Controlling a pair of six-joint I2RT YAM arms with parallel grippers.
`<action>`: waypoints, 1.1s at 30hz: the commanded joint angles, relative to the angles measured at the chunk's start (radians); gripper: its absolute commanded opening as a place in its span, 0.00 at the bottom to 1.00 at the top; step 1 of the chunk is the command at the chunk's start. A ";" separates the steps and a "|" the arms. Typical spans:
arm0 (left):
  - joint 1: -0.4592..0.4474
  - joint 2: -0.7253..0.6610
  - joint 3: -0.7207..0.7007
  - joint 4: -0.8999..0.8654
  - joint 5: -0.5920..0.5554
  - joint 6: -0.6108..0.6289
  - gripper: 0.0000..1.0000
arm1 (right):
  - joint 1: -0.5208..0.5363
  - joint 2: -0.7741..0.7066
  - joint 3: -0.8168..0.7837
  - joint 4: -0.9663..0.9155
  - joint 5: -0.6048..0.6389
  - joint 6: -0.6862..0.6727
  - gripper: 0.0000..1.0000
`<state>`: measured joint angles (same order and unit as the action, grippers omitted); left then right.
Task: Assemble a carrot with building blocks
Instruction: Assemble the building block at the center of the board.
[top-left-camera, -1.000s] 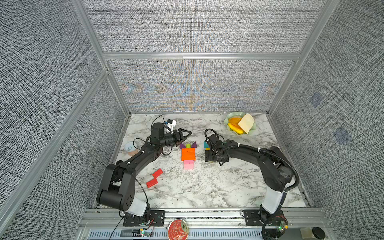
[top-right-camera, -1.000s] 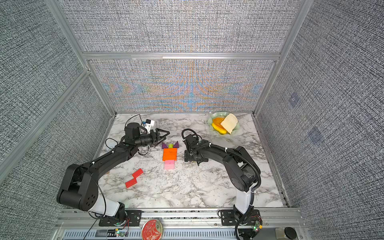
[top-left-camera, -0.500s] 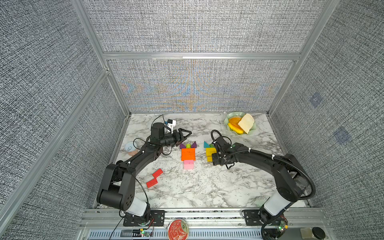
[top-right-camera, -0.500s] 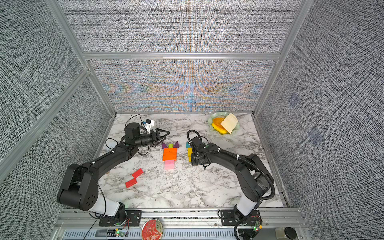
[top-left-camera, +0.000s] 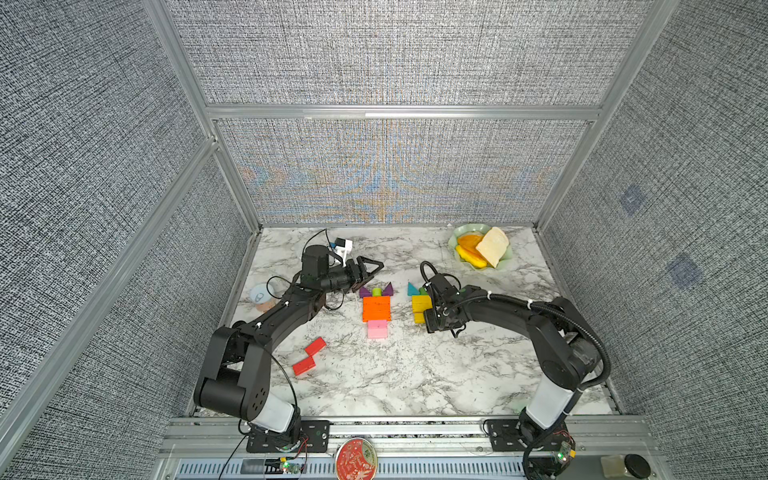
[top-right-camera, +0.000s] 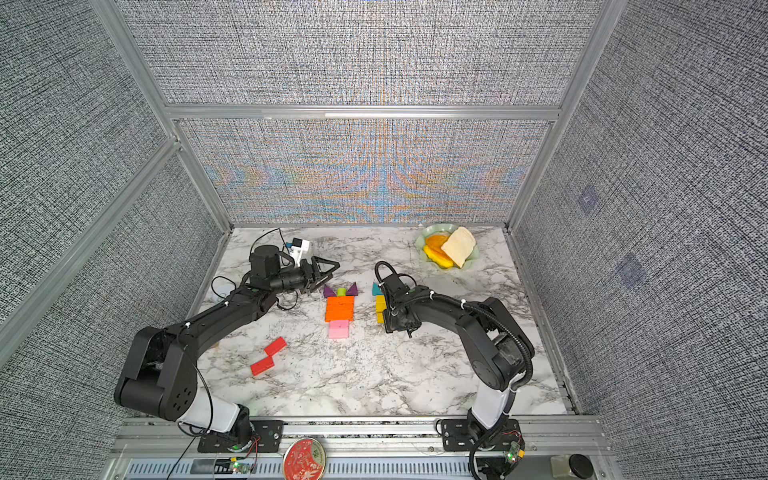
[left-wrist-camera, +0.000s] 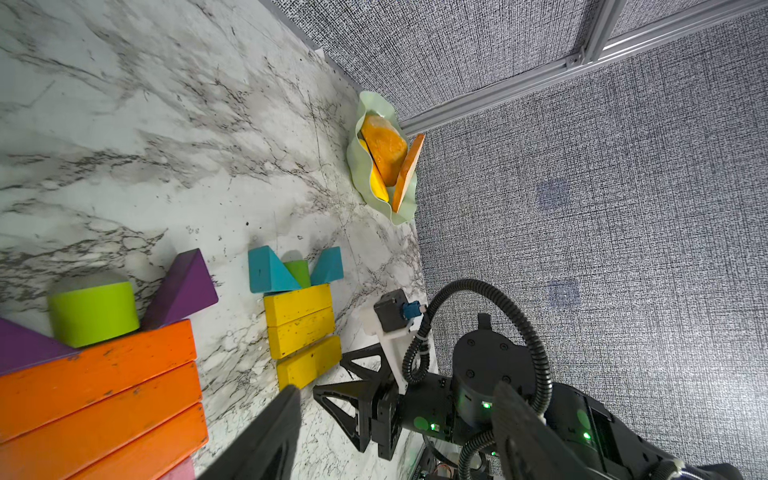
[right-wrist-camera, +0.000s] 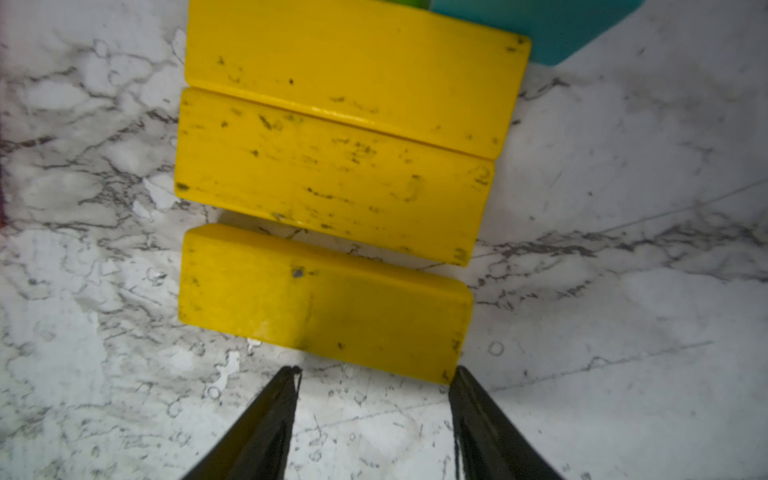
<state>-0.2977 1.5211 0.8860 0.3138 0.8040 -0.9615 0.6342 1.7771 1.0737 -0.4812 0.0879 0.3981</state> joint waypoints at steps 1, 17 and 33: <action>0.000 0.003 0.002 0.019 0.011 0.008 0.74 | 0.000 0.004 0.005 0.009 -0.007 -0.002 0.62; 0.000 0.008 0.002 0.019 0.012 0.006 0.74 | 0.000 0.025 0.023 0.008 -0.001 0.008 0.62; 0.000 0.013 0.003 0.019 0.011 0.007 0.74 | 0.003 0.030 0.021 0.021 0.014 0.082 0.69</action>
<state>-0.2977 1.5318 0.8860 0.3145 0.8074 -0.9615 0.6346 1.8080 1.0946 -0.4561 0.0895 0.4503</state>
